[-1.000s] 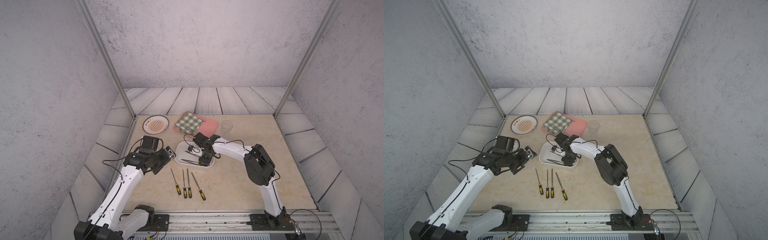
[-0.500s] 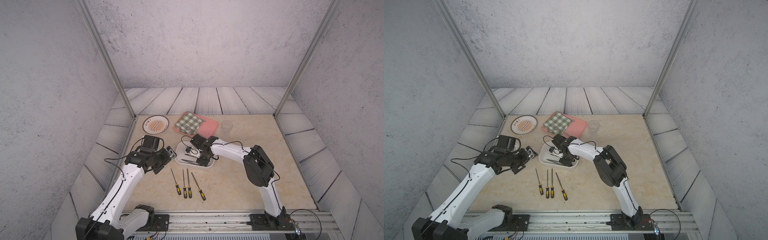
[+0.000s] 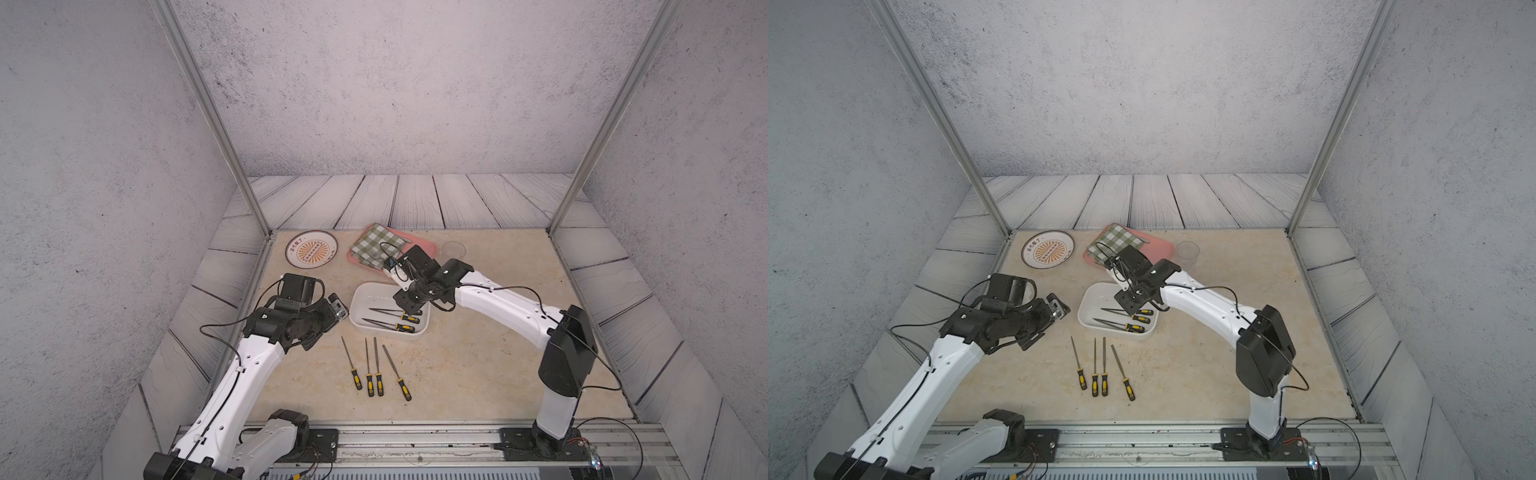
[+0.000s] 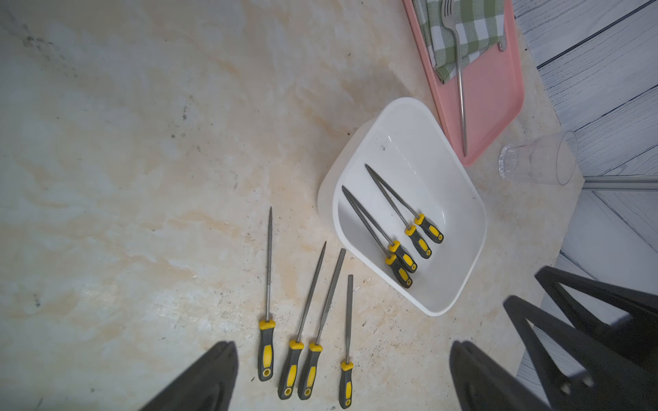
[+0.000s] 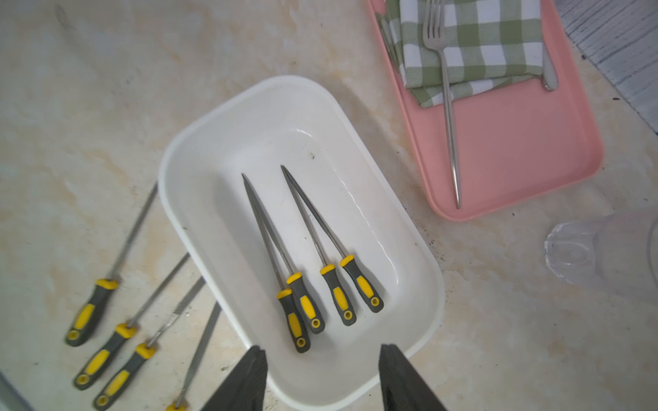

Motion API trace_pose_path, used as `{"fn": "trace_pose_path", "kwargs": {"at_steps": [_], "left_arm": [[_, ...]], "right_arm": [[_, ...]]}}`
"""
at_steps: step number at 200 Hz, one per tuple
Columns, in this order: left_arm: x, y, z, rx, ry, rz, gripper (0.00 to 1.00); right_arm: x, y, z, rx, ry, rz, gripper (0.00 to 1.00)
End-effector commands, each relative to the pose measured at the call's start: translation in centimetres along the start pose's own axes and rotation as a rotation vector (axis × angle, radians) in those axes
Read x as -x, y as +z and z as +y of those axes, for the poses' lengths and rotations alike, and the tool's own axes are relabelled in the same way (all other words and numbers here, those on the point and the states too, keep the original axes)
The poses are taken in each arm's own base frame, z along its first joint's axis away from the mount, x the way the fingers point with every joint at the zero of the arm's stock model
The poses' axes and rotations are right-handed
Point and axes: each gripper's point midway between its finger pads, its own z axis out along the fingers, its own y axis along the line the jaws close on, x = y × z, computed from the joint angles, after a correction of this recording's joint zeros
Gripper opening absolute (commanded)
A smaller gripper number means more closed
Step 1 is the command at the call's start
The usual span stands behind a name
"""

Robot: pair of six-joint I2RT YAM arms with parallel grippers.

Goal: Put the file tool into the storage box
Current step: Place the file tool in the storage box, then pick up the file tool from the center of the board.

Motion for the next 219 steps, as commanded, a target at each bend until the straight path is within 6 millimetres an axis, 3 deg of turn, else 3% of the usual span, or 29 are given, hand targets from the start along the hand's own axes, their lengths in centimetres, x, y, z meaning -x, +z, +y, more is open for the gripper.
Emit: {"fn": "trace_pose_path", "kwargs": {"at_steps": [1,35,69,101,153,193,219], "left_arm": [[-0.8,0.1,0.1,0.022,0.059,0.055,0.98],[-2.1,0.8,1.1,0.073,0.129,0.151,0.98],[-3.4,1.5,1.6,0.097,0.194,0.257,0.99],[-4.3,2.4,2.2,0.109,0.265,0.332,0.99],[-5.8,2.4,3.1,0.061,0.29,0.336,0.99],[-6.0,1.6,2.2,-0.017,0.298,0.29,0.99],[-5.6,0.8,2.1,-0.024,0.329,0.245,0.99]], "right_arm": [[-2.1,-1.2,1.3,0.074,0.166,0.014,0.56],[-6.1,-2.4,2.4,0.149,0.329,0.025,0.56],[-11.4,-1.3,3.0,0.166,0.47,0.116,0.56],[-14.3,-0.9,3.8,0.125,0.566,0.181,0.56],[-15.5,0.4,9.9,0.06,0.543,0.254,0.56],[-16.0,2.2,12.0,-0.001,0.57,0.272,0.57],[-16.1,3.1,12.1,-0.036,0.559,0.282,0.57]]}}
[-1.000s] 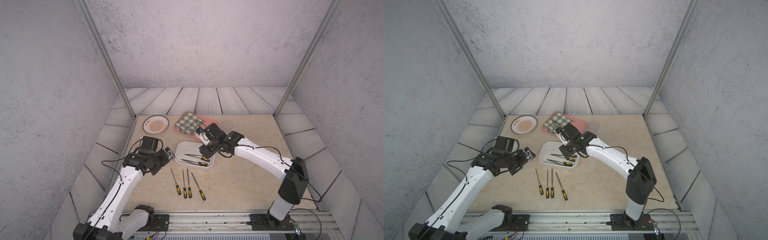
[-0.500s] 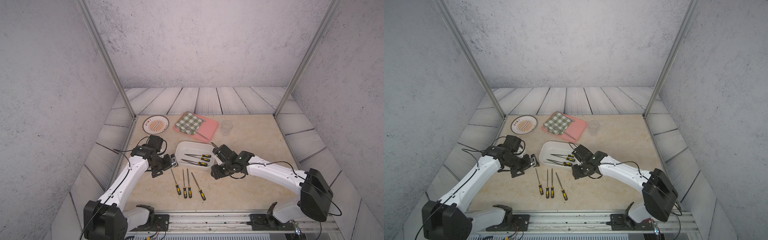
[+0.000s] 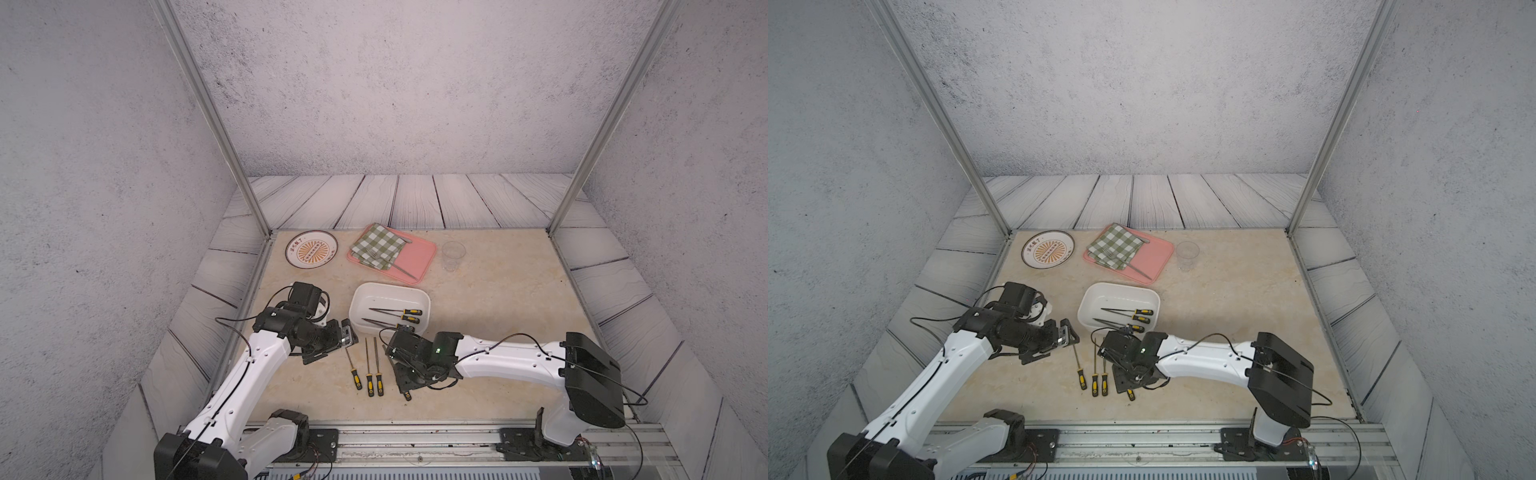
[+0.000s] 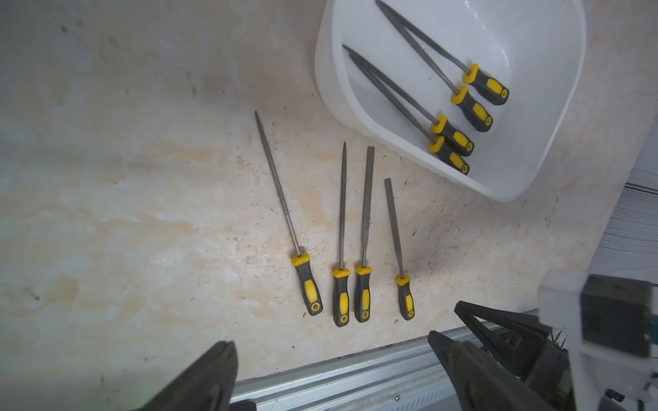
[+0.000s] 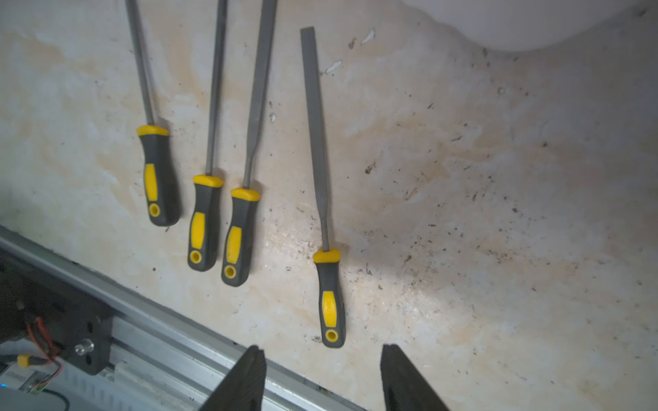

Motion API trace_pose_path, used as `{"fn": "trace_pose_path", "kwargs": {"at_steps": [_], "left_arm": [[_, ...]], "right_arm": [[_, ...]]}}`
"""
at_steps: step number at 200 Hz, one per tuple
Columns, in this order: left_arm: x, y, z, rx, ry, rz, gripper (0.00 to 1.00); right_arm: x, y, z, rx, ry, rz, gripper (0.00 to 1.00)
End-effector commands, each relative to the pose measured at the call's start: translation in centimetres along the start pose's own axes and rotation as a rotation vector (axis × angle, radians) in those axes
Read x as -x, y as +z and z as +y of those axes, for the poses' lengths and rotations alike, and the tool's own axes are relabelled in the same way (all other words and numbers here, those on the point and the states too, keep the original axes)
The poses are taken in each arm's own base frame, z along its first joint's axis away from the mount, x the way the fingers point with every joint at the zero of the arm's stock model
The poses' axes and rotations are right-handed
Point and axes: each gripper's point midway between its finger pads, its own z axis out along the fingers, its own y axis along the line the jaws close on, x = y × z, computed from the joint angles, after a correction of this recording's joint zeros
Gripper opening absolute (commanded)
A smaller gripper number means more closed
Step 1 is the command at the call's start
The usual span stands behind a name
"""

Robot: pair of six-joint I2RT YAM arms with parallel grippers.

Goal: Put the file tool into the storage box
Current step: Pick up the file tool from the center of the board.

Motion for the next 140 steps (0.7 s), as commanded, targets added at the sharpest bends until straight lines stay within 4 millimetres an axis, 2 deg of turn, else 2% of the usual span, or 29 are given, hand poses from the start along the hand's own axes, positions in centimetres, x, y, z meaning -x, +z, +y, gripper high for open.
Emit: {"fn": "trace_pose_path", "kwargs": {"at_steps": [1,27,76,111,140], "left_arm": [[0.1,-0.7,-0.4,-0.015,0.047,-0.035,0.99],[0.0,-1.8,-0.6,-0.018,0.073,-0.067,0.99],[-0.1,-1.6,-0.8,-0.036,0.085,-0.061,0.99],[-0.1,-1.4,-0.8,-0.035,0.088,-0.051,0.99],[-0.4,-1.3,-1.1,-0.047,0.093,-0.028,1.0]], "right_arm": [[0.9,0.1,-0.1,-0.05,0.044,-0.039,0.57],[0.6,0.7,-0.6,-0.116,0.005,-0.016,0.58],[-0.2,2.1,0.8,-0.134,-0.032,0.01,0.58],[-0.8,3.9,0.7,-0.149,-0.015,0.015,0.57],[-0.6,4.5,0.0,-0.158,-0.007,-0.017,0.56]]}}
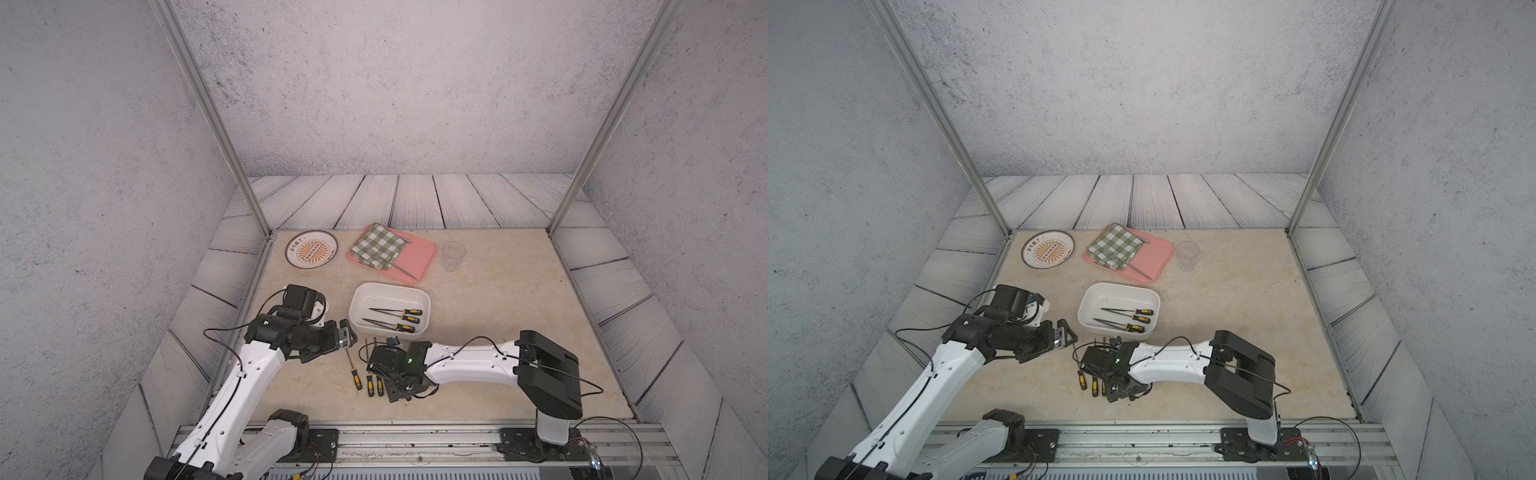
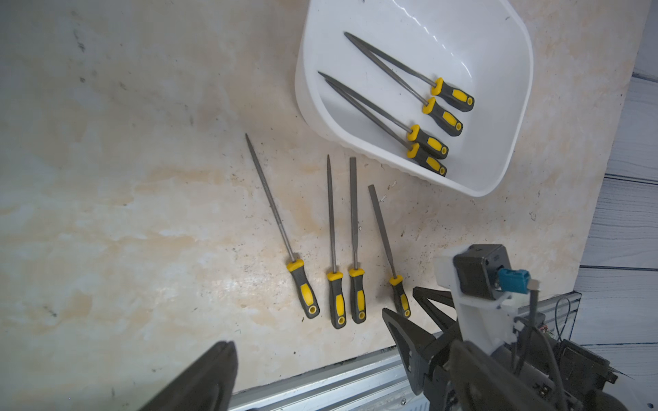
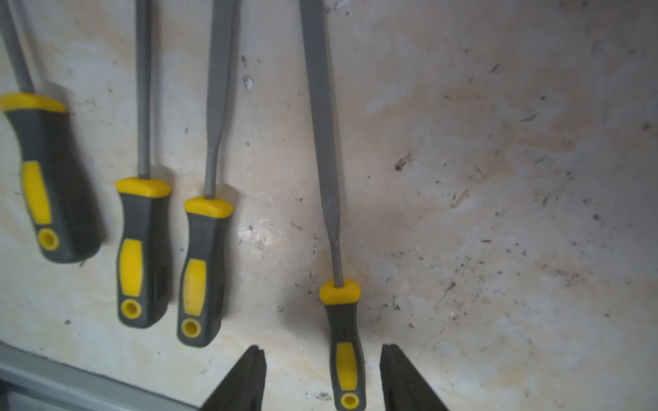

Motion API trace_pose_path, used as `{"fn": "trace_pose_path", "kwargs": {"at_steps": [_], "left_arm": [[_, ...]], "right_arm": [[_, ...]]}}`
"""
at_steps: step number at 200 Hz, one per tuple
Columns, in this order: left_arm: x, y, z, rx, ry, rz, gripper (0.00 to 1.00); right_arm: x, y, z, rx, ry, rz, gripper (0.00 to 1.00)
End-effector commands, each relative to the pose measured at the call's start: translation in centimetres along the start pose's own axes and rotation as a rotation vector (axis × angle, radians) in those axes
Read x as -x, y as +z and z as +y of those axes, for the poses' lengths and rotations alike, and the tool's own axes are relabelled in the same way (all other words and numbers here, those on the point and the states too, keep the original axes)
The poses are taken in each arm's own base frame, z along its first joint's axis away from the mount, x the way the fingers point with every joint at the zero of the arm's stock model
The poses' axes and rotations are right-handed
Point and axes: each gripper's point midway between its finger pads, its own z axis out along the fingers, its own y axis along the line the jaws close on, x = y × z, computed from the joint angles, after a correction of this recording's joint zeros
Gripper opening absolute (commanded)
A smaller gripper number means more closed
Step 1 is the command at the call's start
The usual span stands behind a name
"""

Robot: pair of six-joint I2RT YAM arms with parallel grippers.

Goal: Put the file tool into the storage box
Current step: Pick up the file tool from the center of the board.

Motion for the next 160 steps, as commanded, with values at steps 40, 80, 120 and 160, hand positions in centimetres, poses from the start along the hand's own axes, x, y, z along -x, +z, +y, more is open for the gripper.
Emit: {"fn": "trace_pose_path", "kwargs": {"at_steps": [40,80,120,160], "left_arm": [[-0.6,0.3,-0.8,-0.026,0.035,0.041,0.99],[-0.7,0.6,-1.0,-0.032,0.041,0.051,0.99],[-0.7,0.6,-0.9,-0.031,0.04,0.051,0.99],[-0.6,0.6,-1.0,-0.032,0.038,0.049,1.0]], "right_arm": [[-0.4,1.7,-1.1,-0.057,-0.005,-0.009,0.52],[-0.8,2.1,-0.9,-0.087,-0.065,0.012,0.39],[-0.8,0.4,-1.6,-0.135,-0.134,0.003,0.2],[-0.3,-3.4,-3.2,-0.151,-0.202,-0.045,0.16]]}}
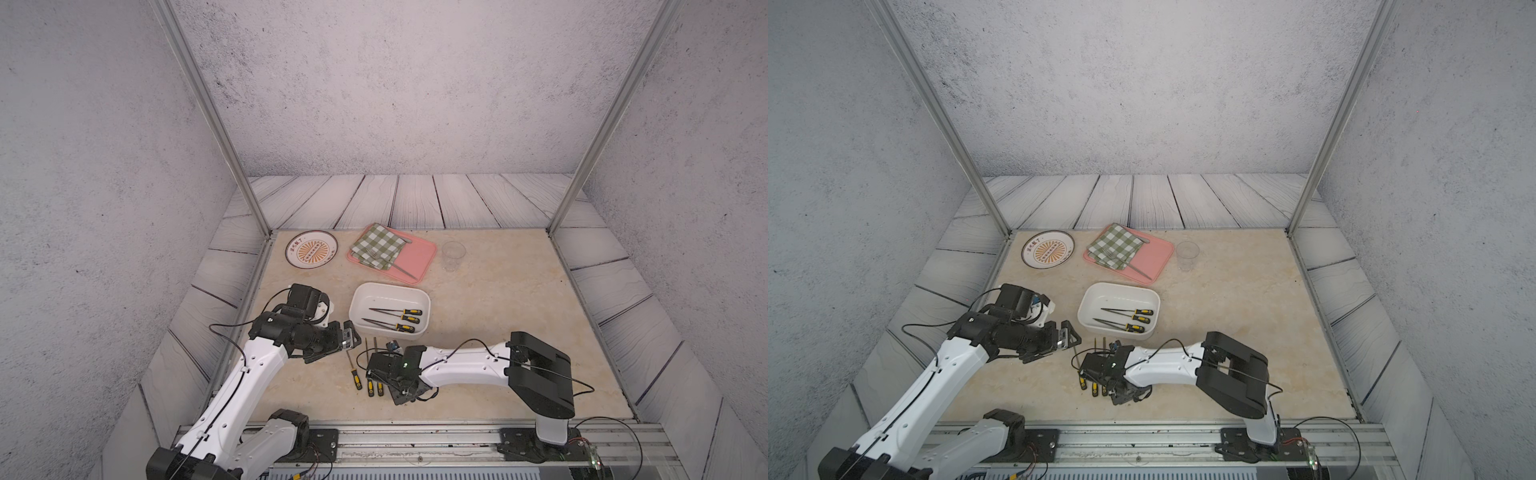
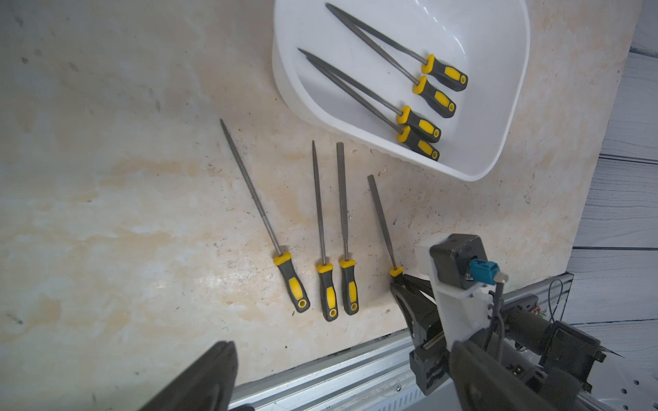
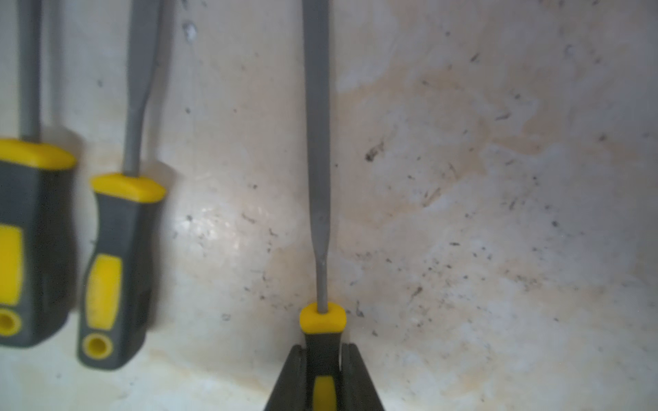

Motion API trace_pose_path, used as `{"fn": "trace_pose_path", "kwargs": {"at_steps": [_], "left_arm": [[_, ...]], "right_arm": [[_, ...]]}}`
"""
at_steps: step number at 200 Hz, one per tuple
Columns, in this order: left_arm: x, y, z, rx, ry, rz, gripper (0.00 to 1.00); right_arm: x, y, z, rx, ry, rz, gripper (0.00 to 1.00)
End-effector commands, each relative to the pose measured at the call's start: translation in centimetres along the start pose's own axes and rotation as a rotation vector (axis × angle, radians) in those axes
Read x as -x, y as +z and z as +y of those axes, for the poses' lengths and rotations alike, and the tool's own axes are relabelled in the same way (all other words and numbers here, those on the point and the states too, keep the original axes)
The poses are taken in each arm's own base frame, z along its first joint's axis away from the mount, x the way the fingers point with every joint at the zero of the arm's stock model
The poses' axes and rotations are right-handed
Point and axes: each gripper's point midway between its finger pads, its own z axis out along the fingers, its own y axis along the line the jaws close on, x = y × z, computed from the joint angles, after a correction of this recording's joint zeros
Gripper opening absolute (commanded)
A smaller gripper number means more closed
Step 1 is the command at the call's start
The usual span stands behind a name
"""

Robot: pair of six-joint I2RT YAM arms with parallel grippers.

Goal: Put the file tool into the storage box
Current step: Pick up the file tool from the center of the board.

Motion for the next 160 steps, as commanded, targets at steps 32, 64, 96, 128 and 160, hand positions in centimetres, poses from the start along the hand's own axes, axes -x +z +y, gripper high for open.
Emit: {"fn": "trace_pose_path", "kwargs": {"at_steps": [32,64,96,128,160], "left_arm": [[-0.2,0.1,-0.2,-0.003,0.011,0.009,0.99],[0.0,-0.1,-0.5,-0.005,0.025,0.017,0.99],[0.6,-0.6,-0.5,0.016,0.014,-0.005,0.99],[1.5,-1.0,-0.7,0.021,-0.032,-0.035,0.99],[2.2,-1.0,-0.6,0.035,-0.083,-0.052,0.99]], "right_arm": [[1.1,-7.2,-2.5,0.005,-0.138,-0.114,0.16],[3.4,-11.8,-3.4,0.014,-0.2,-0.244,0.17],[6.4,-14.7,-4.0,0.061,-0.253,-0.33,0.17],[9.2,-15.7,-4.8,0.117,-0.297,-0.346,0.17],[11.4,-15.7,-5.5,0.16,-0.342,-0.339,0.18]]}}
